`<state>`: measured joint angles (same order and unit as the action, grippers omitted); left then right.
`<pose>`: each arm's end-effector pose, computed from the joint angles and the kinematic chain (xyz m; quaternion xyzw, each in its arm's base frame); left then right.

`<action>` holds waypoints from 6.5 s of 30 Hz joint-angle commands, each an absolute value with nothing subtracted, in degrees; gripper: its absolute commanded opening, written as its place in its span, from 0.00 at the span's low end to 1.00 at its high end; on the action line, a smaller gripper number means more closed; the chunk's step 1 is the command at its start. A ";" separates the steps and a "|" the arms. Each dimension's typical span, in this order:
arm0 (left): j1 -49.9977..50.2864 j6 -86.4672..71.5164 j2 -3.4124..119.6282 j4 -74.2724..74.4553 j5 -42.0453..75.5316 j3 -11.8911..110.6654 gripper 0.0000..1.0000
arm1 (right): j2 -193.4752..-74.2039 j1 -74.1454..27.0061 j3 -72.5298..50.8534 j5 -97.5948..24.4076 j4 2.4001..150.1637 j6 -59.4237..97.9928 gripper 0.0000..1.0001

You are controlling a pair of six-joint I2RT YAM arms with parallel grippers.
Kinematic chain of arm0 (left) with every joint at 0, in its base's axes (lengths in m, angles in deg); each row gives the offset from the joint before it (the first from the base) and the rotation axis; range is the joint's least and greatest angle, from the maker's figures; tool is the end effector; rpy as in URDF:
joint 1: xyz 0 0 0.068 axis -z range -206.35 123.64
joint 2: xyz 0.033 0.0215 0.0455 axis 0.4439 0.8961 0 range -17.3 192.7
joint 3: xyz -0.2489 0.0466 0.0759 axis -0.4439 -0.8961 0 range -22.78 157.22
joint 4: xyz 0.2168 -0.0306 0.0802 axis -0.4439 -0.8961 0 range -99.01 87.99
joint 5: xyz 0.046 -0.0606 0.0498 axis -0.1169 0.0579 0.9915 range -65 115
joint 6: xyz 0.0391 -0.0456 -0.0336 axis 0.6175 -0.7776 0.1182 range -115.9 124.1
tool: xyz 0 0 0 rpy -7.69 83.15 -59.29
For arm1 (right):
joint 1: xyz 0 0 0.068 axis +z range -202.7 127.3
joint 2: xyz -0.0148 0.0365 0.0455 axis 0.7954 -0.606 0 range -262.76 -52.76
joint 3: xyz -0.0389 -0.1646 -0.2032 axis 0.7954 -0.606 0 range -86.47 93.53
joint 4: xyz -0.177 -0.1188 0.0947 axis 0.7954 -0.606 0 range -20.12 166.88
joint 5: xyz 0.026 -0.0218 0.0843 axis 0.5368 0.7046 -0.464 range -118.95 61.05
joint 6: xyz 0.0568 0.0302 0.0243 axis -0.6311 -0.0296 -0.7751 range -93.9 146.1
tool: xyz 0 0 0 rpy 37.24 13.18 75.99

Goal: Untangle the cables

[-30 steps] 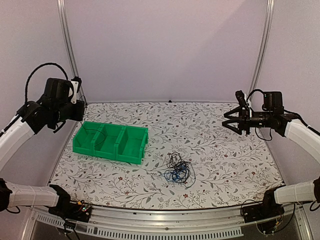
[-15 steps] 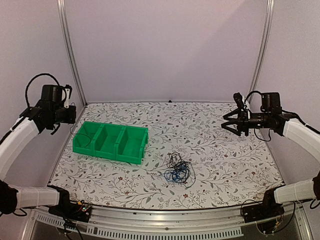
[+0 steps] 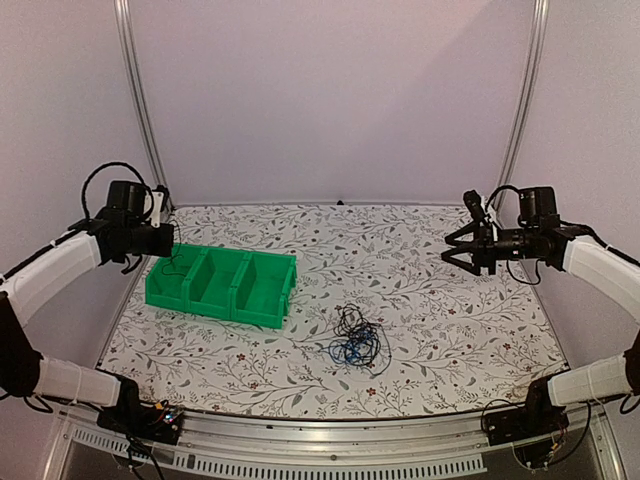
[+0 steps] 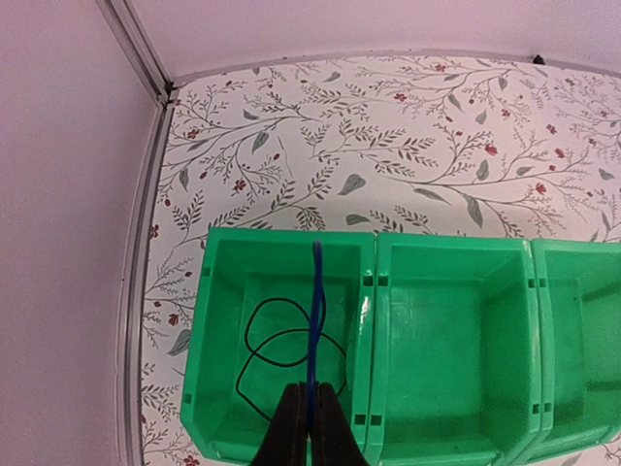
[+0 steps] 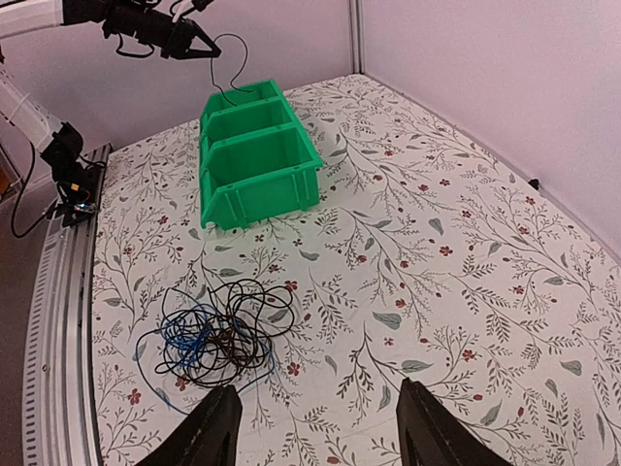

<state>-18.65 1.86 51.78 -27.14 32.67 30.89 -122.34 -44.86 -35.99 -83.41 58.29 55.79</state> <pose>0.2486 -0.0260 0.2688 0.0152 0.9065 0.0243 0.4211 0.2292 0.0772 0.2743 -0.4477 0.6908 0.3290 0.4627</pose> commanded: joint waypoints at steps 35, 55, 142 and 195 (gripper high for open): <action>-23.54 -3.98 55.02 -32.69 27.86 30.93 0.50 | -127.67 -44.81 -33.70 -83.24 53.43 59.75 0.58; 23.23 -10.71 67.41 -15.38 24.29 39.77 0.49 | -137.12 -34.12 -32.45 -78.83 52.40 61.25 0.43; 37.53 -12.53 94.42 2.57 23.75 57.55 0.00 | -144.10 -27.55 -29.24 -88.08 49.28 62.73 0.09; 32.48 -24.80 111.45 20.26 25.47 50.82 0.23 | -127.17 -32.26 47.54 -70.76 29.67 57.38 0.00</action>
